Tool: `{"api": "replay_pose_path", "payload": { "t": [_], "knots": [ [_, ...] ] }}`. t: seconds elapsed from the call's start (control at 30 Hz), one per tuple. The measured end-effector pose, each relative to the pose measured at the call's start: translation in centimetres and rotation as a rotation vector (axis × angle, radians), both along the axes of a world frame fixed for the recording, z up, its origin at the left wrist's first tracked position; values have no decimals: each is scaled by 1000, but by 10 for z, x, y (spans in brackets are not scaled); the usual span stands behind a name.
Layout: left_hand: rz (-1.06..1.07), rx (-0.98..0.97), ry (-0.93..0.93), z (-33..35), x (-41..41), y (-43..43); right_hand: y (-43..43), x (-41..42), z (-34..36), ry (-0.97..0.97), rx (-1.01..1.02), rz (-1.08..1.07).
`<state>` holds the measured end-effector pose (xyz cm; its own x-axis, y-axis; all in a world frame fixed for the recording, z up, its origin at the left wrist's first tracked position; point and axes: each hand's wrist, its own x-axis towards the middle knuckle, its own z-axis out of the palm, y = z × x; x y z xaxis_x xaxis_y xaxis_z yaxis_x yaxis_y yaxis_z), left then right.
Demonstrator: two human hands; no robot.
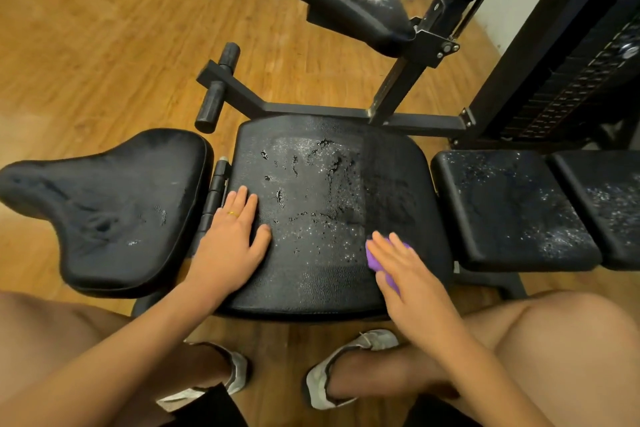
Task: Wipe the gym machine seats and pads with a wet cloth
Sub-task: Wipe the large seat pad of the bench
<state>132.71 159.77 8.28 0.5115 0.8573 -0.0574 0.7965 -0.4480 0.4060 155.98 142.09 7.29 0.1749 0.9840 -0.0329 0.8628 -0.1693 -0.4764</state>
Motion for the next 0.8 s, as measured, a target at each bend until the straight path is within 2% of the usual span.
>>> {"api": "replay_pose_path", "payload": {
  "t": [0.1,0.27,0.4,0.6,0.7,0.8],
  "knots": [
    [6,18,-13,-2,0,1,-31,-5,1,28,12,89],
    [-5,2,-6,-6,-1,0,-38,-17,-10,23,60,52],
    [3,-2,-11,-4,2,4,13,-1,-7,4,64,6],
    [24,-6,-23,-2,4,-1,108,39,1,-51,-47,-84],
    [16,-11,-19,-1,3,-2,85,30,0,-39,-26,-61],
    [5,-6,-18,-1,2,-1,23,8,0,-5,6,25]
  ]
}}
